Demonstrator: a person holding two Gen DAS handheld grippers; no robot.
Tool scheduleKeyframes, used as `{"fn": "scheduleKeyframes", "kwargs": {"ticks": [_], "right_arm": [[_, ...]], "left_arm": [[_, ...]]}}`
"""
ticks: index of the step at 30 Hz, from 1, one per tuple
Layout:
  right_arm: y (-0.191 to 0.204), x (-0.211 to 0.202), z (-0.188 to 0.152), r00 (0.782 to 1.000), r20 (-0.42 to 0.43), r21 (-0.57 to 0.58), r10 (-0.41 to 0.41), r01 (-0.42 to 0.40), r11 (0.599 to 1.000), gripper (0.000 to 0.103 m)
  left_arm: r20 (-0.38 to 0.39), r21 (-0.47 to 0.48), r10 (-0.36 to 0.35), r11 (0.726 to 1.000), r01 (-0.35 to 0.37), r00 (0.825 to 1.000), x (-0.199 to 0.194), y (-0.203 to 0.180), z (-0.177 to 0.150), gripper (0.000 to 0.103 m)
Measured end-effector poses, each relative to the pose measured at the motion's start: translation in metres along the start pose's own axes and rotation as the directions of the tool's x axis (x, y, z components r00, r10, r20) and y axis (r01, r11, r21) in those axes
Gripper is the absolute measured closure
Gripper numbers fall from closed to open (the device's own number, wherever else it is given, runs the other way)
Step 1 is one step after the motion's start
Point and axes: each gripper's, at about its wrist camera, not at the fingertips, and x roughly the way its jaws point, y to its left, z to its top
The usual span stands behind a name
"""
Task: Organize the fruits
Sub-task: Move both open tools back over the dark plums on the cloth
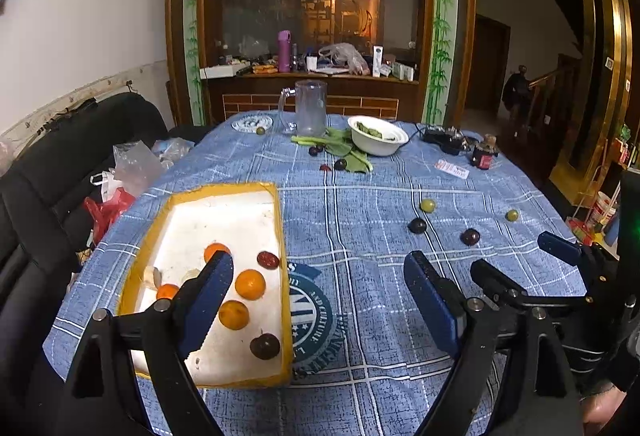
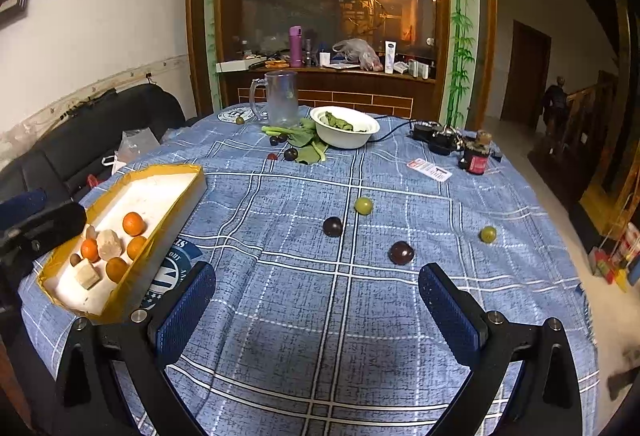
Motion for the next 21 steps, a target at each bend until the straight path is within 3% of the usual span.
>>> {"fn": "scheduleKeyframes", "kwargs": {"ticks": [12,21], "right_arm": [[0.002,0.019,-0.006,0.995,-0.072,0.042,0.069,-0.066,0.997,0.000],[0.014,0.035,-0.004,0.990,-0.111,0.029,0.092,-0.090,0.996,0.000]], "left_arm": [[-0.036,0.045,0.055,0.998,-0.054,0.998,0.017,-0.002,-0.011,0.016],[-0.096,0.031,0.054,0.998,-0.051,0.994,0.035,0.006,-0.010,0.016]]}}
